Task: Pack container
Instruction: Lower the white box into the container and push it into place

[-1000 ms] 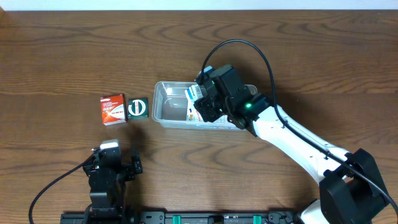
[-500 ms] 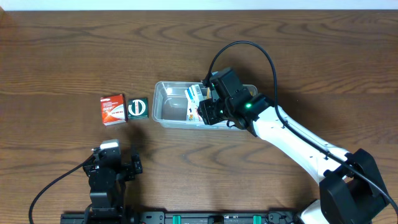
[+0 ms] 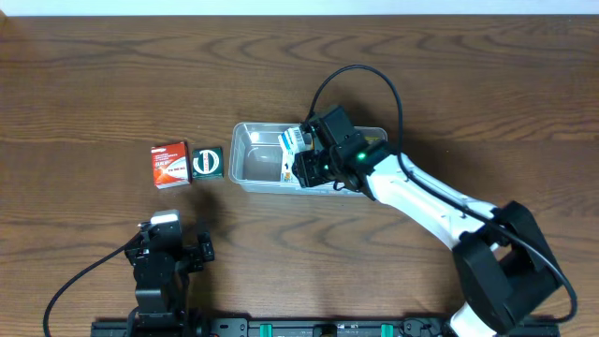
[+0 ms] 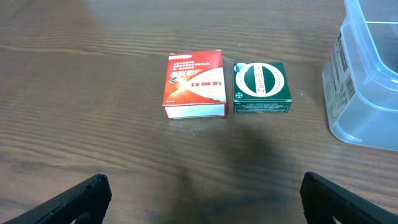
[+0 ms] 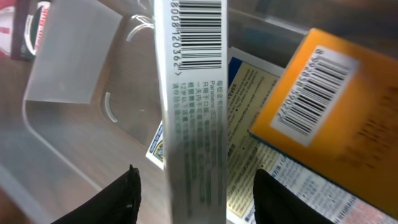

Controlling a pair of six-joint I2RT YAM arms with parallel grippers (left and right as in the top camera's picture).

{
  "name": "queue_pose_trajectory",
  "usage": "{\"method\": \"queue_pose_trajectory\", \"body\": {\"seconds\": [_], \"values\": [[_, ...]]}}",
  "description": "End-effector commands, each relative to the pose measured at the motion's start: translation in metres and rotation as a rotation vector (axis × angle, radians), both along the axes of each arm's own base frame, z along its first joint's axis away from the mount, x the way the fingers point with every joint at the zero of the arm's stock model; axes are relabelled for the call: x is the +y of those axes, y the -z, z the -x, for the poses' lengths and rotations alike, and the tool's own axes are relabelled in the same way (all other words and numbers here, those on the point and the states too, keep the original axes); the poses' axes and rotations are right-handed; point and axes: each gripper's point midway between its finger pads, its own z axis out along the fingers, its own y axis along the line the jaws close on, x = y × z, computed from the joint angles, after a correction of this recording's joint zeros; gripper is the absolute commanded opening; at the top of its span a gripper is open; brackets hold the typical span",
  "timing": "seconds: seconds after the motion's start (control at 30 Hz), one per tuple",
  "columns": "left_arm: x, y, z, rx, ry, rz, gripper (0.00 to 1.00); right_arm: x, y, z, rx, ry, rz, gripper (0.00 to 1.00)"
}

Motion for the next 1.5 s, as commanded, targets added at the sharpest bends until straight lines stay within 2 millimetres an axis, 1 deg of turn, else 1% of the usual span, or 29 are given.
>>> {"method": "queue_pose_trajectory", "body": {"seconds": [0.0, 0.07, 0.1, 0.2, 0.27, 0.43, 0.5, 0.6, 0.63, 0.73, 0.9, 1.0, 1.1, 1.17, 1.23, 1.37, 1.47], "values": [[0.001, 0.006, 0.000, 0.008, -0.010, 0.007, 0.98, 0.007, 0.001, -0.001, 0.014, 0.008, -0.027, 0.52], [0.001, 0.006, 0.000, 0.008, -0.010, 0.007, 0.98, 0.008, 0.000, -0.003, 0.005, 0.008, -0.035, 0.50], [0.001, 0.006, 0.000, 0.008, -0.010, 0.007, 0.98, 0.009, -0.001, -0.004, 0.001, 0.008, -0.038, 0.46], [0.001, 0.006, 0.000, 0.008, -0.010, 0.007, 0.98, 0.011, -0.003, -0.007, -0.012, 0.007, -0.048, 0.30], [0.001, 0.006, 0.000, 0.008, -0.010, 0.007, 0.98, 0.011, -0.003, -0.007, -0.013, 0.008, -0.049, 0.25], [0.001, 0.006, 0.000, 0.008, -0.010, 0.007, 0.98, 0.011, -0.003, -0.006, -0.011, 0.007, -0.047, 0.25], [0.001, 0.006, 0.000, 0.008, -0.010, 0.007, 0.98, 0.010, -0.002, -0.006, -0.009, 0.007, -0.045, 0.33], [0.001, 0.006, 0.000, 0.008, -0.010, 0.007, 0.98, 0.010, -0.001, -0.006, -0.006, 0.007, -0.043, 0.42], [0.001, 0.006, 0.000, 0.008, -0.010, 0.007, 0.98, 0.010, -0.001, -0.006, -0.005, 0.007, -0.042, 0.44], [0.001, 0.006, 0.000, 0.008, -0.010, 0.007, 0.98, 0.010, 0.001, -0.006, -0.003, 0.007, -0.040, 0.44], [0.001, 0.006, 0.000, 0.008, -0.010, 0.007, 0.98, 0.009, 0.002, -0.006, -0.012, -0.005, -0.026, 0.41], [0.001, 0.006, 0.000, 0.008, -0.010, 0.007, 0.98, 0.007, 0.004, -0.006, -0.017, -0.008, -0.012, 0.36], [0.001, 0.006, 0.000, 0.008, -0.010, 0.007, 0.98, -0.001, 0.008, -0.006, -0.022, -0.007, 0.035, 0.34], [0.001, 0.006, 0.000, 0.008, -0.010, 0.007, 0.98, -0.009, 0.012, -0.006, -0.030, -0.001, 0.079, 0.29], [0.001, 0.006, 0.000, 0.008, -0.010, 0.007, 0.98, -0.011, 0.013, -0.007, -0.039, -0.005, 0.097, 0.27], [0.001, 0.006, 0.000, 0.008, -0.010, 0.007, 0.98, -0.011, 0.010, -0.010, -0.090, -0.069, 0.117, 0.25], [0.001, 0.006, 0.000, 0.008, -0.010, 0.007, 0.98, -0.010, 0.000, -0.014, -0.169, -0.160, 0.140, 0.24]]}}
